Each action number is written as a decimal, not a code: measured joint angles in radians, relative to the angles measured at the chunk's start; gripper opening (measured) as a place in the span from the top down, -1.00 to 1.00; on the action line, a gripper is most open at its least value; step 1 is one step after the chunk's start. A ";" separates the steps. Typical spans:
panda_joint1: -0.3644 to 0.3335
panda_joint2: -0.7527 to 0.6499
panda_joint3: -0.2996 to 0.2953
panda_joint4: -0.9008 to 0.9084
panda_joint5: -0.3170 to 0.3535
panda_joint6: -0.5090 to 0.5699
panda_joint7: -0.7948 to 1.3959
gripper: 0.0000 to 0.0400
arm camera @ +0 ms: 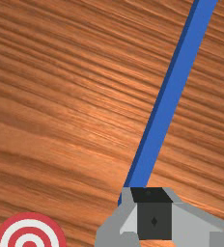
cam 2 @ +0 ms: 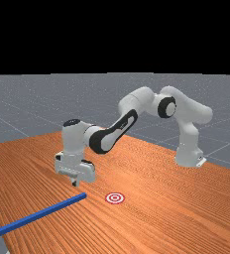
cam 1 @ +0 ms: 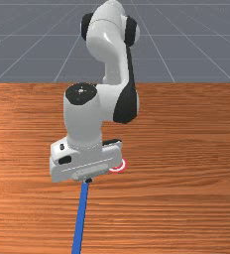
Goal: Pull the pivot to the target area
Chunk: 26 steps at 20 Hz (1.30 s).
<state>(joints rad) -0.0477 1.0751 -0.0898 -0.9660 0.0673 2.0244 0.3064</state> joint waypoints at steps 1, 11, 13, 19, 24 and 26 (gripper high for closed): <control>-0.004 0.001 0.009 -0.006 -0.011 0.005 -0.067 1.00; 0.001 0.124 -0.012 0.217 -0.035 -0.091 -0.040 -0.55; -0.013 0.145 0.012 0.255 -0.017 -0.107 -0.078 -0.83; -0.017 0.177 0.020 0.254 -0.020 -0.058 -0.119 -0.99; -0.020 0.212 0.019 0.221 -0.010 0.031 -0.092 -1.00; -0.037 0.283 0.017 0.362 -0.013 -0.066 -0.095 -1.00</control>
<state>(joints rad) -0.0844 1.3585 -0.0730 -0.6036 0.0540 1.9588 0.2113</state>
